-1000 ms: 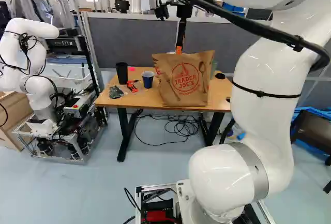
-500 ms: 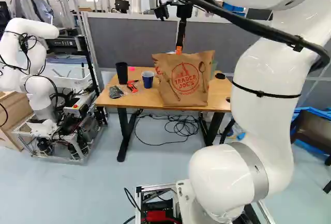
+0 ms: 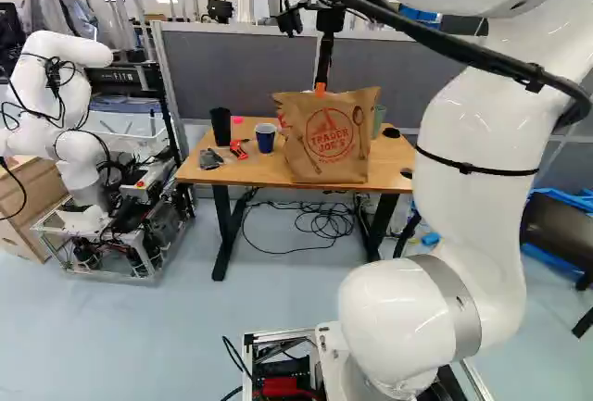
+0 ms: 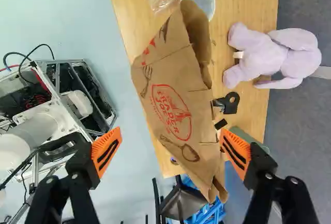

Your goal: Pick up the bag on the ground and place it on the table

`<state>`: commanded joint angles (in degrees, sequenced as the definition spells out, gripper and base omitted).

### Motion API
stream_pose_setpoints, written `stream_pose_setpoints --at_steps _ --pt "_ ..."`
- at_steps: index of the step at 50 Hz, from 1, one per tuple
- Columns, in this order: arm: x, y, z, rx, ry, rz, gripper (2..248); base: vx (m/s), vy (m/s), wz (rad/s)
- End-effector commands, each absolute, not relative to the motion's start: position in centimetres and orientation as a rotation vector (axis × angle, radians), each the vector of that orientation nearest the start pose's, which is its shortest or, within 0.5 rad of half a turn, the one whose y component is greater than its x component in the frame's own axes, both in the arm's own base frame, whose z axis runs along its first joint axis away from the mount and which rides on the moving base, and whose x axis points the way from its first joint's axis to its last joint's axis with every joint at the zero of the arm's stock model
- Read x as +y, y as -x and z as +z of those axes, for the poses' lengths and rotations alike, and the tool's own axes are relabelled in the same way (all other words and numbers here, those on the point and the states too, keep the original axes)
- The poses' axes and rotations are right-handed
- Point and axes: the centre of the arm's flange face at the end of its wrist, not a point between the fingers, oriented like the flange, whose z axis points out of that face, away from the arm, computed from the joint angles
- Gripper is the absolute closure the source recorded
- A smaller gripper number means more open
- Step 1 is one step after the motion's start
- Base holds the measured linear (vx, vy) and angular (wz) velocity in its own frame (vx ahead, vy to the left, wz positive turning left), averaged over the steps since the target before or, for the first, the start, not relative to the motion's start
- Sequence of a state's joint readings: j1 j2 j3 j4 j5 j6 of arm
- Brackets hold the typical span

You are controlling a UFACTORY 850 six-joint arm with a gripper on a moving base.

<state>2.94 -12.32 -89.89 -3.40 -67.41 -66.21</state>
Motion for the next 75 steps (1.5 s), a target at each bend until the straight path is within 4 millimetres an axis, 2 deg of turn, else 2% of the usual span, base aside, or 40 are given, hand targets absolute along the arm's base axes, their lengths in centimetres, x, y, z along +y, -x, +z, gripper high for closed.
stream_pose_setpoints --at_steps 42,75 --pt "2.3 -54.7 70.8 -1.873 2.691 -0.212 3 -0.057 0.001 0.005" --pt "2.2 -54.3 68.5 -1.787 2.766 -0.317 3 0.000 0.000 0.000"
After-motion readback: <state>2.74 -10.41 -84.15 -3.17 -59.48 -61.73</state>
